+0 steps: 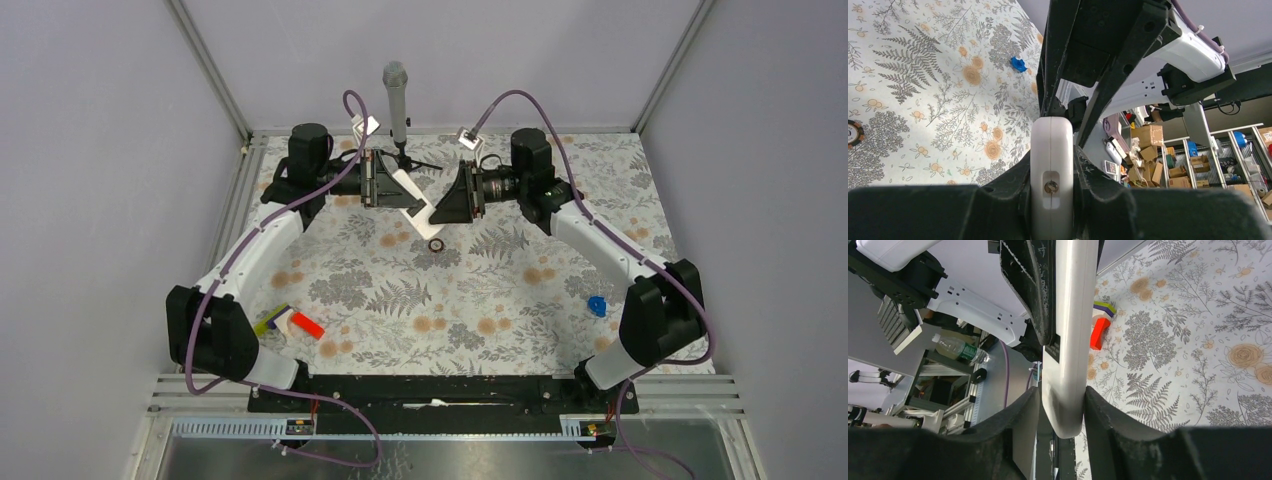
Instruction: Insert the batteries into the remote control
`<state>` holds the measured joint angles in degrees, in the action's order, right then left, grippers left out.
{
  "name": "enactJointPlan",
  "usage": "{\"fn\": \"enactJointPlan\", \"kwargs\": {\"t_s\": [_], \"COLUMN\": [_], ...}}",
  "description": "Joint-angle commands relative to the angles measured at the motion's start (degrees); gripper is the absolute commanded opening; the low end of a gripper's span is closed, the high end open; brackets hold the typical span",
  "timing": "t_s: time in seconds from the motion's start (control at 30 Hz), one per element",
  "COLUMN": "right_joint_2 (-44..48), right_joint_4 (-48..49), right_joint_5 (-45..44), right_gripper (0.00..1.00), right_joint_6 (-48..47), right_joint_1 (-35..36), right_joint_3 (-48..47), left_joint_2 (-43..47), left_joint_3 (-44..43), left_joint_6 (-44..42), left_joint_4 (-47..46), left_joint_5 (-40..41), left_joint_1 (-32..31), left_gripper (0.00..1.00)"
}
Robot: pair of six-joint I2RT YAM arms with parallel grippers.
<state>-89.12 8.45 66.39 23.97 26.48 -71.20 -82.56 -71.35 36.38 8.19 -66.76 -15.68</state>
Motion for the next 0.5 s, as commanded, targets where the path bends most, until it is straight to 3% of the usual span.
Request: {"fn": "enactJointPlan", "kwargs": {"t_s": [0.0, 0.17, 0.23, 0.4, 0.47], "right_joint_2": [-1.01, -1.68, -1.47, 0.73, 2.42], "right_joint_4": [0.74, -0.10, -0.51, -2.97, -4.73], "right_joint_5": [2.06, 0.00, -3.04, -14.34, -20.90], "right_gripper": [0.40, 0.17, 0.01, 0.00, 0.00], "right_joint_6": [-0.58, -0.70, -0.55, -1.18, -1.61], "right_joint_1": [1.58, 2.26, 2.26, 1.89, 1.06], "right_joint_3": [-2.71, -3.56, -3.53, -2.49, -0.72], "left_joint_2": [2.82, 3.69, 4.22, 6.07, 8.22], "left_joint_3": [-1.55, -0.16, 0.33, 1.22, 0.96], "left_joint_6": [-1.27, -1.02, -1.05, -4.06, -7.45], "left_joint_4": [-1.82, -3.05, -3.24, -1.03, 3.01], "left_joint_5": [-1.90, -0.68, 0.61, 7.48, 14.95], "left_joint_1": [-0.14, -0.14, -0.14, 0.33, 0.54], "left_gripper": [0.02, 0.14, 0.31, 0.76, 0.97]}}
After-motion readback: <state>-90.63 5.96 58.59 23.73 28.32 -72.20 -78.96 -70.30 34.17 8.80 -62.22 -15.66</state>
